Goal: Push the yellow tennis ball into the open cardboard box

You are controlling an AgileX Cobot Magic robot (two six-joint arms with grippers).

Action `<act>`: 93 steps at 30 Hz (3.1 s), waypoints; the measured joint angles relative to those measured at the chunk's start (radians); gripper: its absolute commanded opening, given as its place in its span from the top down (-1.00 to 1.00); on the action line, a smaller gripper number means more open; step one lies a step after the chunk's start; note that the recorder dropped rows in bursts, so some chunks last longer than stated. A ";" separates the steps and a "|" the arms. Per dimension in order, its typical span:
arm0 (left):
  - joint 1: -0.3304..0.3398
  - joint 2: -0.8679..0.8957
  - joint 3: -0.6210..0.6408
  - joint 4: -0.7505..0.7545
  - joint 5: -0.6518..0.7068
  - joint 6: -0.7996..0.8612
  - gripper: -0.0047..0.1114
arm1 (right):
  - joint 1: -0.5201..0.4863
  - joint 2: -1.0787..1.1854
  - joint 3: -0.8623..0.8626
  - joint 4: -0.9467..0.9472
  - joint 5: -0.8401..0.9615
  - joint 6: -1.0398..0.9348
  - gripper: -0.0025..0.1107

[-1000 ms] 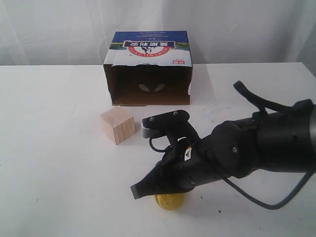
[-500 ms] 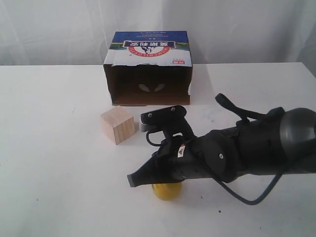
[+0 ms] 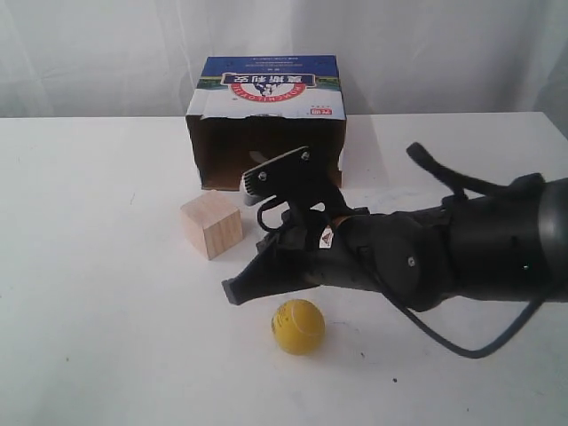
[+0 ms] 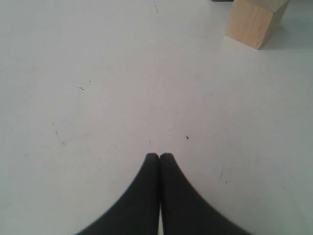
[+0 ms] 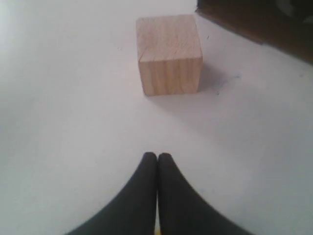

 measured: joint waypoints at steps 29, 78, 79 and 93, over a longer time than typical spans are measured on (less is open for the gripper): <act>-0.037 0.000 0.000 0.019 -0.036 0.037 0.92 | -0.520 0.124 -0.447 -1.014 1.073 0.380 0.96; -0.037 0.000 0.000 -0.067 -0.013 0.037 0.92 | -0.215 0.298 -0.513 -0.116 0.621 0.008 0.96; -0.037 0.000 0.000 -0.069 -0.013 0.032 0.92 | -0.215 0.287 -0.524 -0.122 0.618 0.008 0.96; -0.037 0.000 0.000 -0.071 -0.011 0.030 0.92 | -0.215 0.226 -0.485 -0.205 0.721 0.078 0.96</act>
